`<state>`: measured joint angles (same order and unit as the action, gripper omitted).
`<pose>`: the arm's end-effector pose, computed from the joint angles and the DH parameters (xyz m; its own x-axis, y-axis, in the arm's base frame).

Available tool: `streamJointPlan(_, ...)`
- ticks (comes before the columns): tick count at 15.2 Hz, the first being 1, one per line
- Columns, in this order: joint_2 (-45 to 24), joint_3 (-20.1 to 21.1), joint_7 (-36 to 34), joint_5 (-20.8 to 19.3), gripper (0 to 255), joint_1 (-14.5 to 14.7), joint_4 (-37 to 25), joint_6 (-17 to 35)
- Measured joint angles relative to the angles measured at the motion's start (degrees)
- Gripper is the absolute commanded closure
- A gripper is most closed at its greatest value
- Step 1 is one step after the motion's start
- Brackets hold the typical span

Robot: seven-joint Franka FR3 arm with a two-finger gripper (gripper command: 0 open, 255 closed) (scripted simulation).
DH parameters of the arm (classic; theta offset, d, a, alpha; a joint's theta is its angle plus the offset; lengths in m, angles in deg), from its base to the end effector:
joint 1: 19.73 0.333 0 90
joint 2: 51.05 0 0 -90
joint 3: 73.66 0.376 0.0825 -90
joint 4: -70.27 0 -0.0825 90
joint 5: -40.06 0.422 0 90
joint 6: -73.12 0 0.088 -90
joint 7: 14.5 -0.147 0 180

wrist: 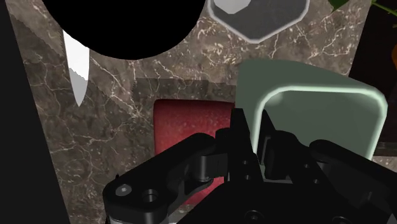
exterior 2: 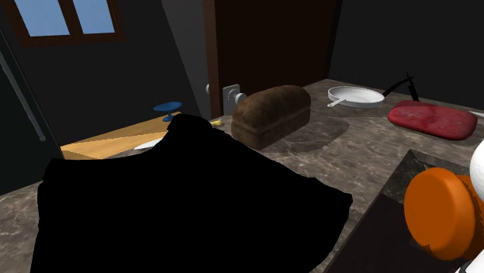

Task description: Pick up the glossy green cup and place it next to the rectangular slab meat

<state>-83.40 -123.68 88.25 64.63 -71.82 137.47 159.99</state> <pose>0.0742 -0.7360 0.5512 0.9949 0.0994 0.0159 0.1000 -0.9941 -0.0417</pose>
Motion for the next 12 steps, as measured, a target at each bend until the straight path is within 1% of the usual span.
streamJointPlan(2,0.5,-0.2,0.1,-0.3,255,1.1,2.5,1.9)
streamJointPlan(7,0.7,-0.2,0.5,-0.4,255,2.6,7.1,5.9)
streamJointPlan(12,0.7,-0.1,1.1,-0.2,255,3.6,11.0,9.6)
